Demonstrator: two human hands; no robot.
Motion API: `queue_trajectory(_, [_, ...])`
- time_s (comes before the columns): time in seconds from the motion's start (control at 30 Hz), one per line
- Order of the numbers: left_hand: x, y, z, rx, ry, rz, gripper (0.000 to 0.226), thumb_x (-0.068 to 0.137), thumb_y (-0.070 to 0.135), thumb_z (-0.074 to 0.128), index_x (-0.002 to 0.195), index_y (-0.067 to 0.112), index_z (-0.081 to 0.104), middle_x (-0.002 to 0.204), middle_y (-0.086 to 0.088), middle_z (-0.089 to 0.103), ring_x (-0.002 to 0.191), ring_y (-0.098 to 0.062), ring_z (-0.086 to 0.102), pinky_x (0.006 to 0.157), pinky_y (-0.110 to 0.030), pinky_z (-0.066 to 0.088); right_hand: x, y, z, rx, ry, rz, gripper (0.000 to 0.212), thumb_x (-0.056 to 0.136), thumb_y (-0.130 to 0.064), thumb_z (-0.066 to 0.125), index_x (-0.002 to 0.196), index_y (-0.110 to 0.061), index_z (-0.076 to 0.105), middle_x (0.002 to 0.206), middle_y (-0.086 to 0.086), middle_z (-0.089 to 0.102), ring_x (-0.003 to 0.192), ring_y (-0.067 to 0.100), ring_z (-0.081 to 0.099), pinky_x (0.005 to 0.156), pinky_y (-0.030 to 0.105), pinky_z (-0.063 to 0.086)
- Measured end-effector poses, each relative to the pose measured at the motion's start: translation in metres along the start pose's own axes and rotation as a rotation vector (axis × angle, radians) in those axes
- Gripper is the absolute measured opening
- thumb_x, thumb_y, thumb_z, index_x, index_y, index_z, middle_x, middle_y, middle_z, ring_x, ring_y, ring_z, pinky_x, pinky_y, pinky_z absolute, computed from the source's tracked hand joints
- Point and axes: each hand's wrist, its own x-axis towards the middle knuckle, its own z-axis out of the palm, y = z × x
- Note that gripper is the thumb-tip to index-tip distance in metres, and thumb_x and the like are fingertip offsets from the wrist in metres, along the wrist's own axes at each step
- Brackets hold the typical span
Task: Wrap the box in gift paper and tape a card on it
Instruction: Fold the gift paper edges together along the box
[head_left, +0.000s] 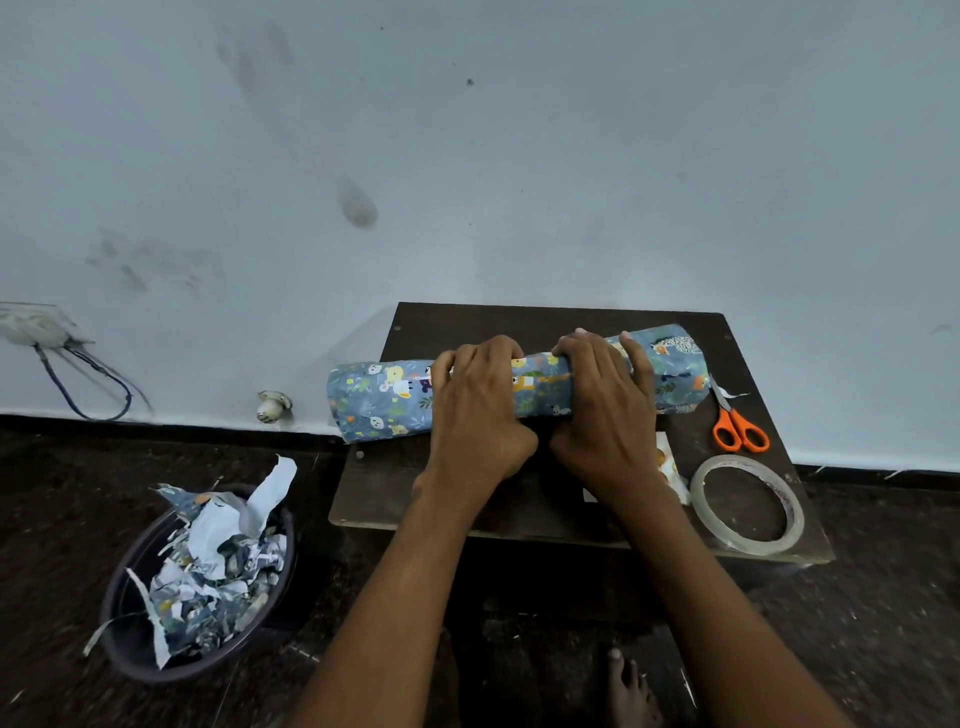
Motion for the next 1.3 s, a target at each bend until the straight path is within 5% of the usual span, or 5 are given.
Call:
queue_trajectory(0.17, [0.003,0.001,-0.002,-0.015,0.038,-0.016,0.055,0.047,0.01,0.071,0.1,0.018,0.057,0.089,0.006,0.061,0.09,-0.02,0.055,0.084,-0.025,0.025,0.0,-0.006,-0.006,0.063,-0.047,-0.041,0.072,0.063,-0.026,0.065,0.135,-0.016,0.057,0.147,0.003,0.057,0.143,0.021,0.046,0.124,0.047,0.018])
queue_trajectory(0.53, [0.005,-0.001,-0.003,-0.177,0.054,-0.121,0.045,0.055,0.005,0.087,0.093,0.024,0.073,0.095,0.005,0.065,0.088,-0.021,0.059,0.086,-0.039,0.047,-0.004,0.004,-0.002,0.147,-0.014,-0.048,0.06,0.06,-0.019,0.077,0.119,-0.012,0.069,0.127,0.004,0.069,0.125,0.025,0.06,0.115,0.04,0.03])
queue_trajectory(0.73, [0.003,-0.002,-0.002,-0.254,0.036,-0.119,0.038,0.051,0.008,0.084,0.082,0.025,0.07,0.091,0.008,0.071,0.088,-0.02,0.058,0.079,-0.047,0.051,-0.009,0.007,-0.003,0.187,0.022,-0.045,0.05,0.052,-0.01,0.085,0.1,-0.013,0.074,0.113,0.004,0.071,0.105,0.025,0.061,0.093,0.031,0.035])
queue_trajectory(0.97, [0.001,-0.002,-0.002,-0.188,-0.032,-0.081,0.034,0.054,0.002,0.084,0.075,0.022,0.067,0.089,0.009,0.057,0.085,-0.017,0.051,0.062,-0.038,0.049,-0.009,0.008,0.001,0.28,0.024,-0.02,0.028,0.059,0.003,0.085,0.082,-0.013,0.077,0.095,0.003,0.068,0.085,0.029,0.061,0.071,0.043,0.05])
queue_trajectory(1.3, [0.002,-0.005,-0.004,-0.268,-0.073,-0.107,0.032,0.056,-0.006,0.082,0.074,0.019,0.072,0.099,0.011,0.059,0.095,-0.013,0.051,0.072,-0.033,0.05,-0.009,0.016,-0.004,0.315,-0.062,-0.029,0.027,0.077,0.0,0.082,0.101,-0.011,0.081,0.104,0.007,0.071,0.094,0.031,0.063,0.076,0.047,0.053])
